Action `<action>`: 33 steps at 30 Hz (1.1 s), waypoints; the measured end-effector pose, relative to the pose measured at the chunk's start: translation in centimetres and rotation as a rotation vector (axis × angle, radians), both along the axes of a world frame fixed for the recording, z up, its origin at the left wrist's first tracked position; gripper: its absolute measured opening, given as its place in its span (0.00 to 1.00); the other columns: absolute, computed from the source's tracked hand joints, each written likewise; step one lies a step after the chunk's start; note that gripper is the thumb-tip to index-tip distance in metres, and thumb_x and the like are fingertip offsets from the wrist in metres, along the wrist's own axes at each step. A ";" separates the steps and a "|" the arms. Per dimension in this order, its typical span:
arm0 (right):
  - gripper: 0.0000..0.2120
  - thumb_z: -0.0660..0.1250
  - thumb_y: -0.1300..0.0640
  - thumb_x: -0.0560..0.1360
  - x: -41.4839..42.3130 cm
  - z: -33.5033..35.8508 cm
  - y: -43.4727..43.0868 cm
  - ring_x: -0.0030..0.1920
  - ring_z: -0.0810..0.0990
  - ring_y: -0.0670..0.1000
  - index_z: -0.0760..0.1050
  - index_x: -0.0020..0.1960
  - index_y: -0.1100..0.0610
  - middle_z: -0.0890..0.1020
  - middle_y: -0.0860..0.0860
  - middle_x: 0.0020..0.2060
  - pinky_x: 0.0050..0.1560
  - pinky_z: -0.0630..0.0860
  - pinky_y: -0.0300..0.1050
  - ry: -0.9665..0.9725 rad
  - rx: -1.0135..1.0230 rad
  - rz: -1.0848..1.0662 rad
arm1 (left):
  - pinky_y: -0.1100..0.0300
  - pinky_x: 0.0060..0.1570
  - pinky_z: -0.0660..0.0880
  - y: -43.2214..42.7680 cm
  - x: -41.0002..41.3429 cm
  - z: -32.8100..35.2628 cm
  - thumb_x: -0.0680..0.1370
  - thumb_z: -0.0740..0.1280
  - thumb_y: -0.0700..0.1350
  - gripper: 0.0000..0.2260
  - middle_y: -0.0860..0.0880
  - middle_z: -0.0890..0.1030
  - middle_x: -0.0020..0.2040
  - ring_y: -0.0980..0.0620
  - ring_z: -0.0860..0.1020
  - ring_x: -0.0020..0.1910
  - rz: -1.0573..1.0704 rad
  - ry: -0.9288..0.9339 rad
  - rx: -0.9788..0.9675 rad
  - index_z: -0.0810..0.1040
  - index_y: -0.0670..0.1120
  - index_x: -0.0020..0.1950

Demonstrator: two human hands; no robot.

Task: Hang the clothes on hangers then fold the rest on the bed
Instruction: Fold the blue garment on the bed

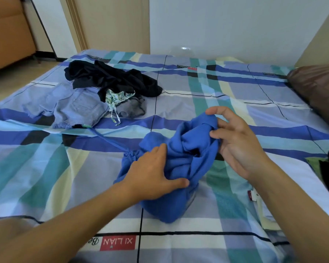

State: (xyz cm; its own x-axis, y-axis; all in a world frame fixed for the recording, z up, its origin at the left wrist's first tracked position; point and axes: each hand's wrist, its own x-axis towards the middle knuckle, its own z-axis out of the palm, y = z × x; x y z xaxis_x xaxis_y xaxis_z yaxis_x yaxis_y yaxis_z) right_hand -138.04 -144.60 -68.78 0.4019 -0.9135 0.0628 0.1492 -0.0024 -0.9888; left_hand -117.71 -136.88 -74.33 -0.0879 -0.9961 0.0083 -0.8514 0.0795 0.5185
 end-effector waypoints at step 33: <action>0.22 0.76 0.38 0.67 2.9 -3.3 3.9 0.56 0.70 0.47 0.75 0.55 0.46 0.69 0.44 0.52 0.58 0.71 0.47 1.003 -0.643 0.071 | 0.49 0.64 0.76 -2.4 5.6 1.5 0.63 0.81 0.51 0.49 0.51 0.69 0.71 0.49 0.74 0.66 0.110 0.355 0.441 0.58 0.56 0.79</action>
State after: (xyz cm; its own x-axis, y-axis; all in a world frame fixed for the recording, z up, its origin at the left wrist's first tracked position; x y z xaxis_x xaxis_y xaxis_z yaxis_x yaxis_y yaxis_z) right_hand -135.18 -140.72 -72.10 0.5812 -0.8034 0.1295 -0.6694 -0.5625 -0.4852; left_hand -112.12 -139.31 -72.84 -0.0517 -0.9153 -0.3994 -0.6100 -0.2877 0.7383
